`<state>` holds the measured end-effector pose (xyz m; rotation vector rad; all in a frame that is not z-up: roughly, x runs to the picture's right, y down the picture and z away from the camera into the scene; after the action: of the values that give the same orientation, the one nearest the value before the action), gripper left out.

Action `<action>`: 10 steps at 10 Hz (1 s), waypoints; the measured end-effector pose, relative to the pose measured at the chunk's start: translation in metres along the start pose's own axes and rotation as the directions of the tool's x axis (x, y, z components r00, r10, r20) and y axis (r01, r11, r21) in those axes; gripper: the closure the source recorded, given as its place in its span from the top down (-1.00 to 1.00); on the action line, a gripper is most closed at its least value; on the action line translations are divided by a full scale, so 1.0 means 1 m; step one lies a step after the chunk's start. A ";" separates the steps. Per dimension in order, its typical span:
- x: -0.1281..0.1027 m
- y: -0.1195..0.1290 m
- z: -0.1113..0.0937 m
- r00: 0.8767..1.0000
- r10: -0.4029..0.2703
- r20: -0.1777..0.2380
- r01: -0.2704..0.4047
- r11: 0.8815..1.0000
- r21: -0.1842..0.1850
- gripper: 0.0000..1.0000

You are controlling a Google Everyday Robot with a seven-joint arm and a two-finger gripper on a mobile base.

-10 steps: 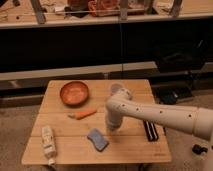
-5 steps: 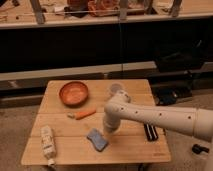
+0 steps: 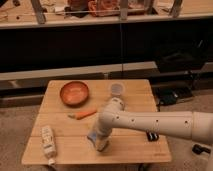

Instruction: Wipe the white sponge on the table

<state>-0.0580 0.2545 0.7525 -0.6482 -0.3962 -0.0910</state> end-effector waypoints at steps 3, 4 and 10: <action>-0.006 0.014 0.001 0.995 0.095 0.011 -0.096 0.995 0.031 0.60; -0.007 0.016 0.003 0.992 0.124 0.016 -0.124 0.992 0.029 0.60; 0.017 0.013 0.019 0.967 0.254 -0.002 -0.254 0.967 0.010 0.60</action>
<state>-0.0455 0.2770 0.7652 -0.6847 -0.3071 0.1544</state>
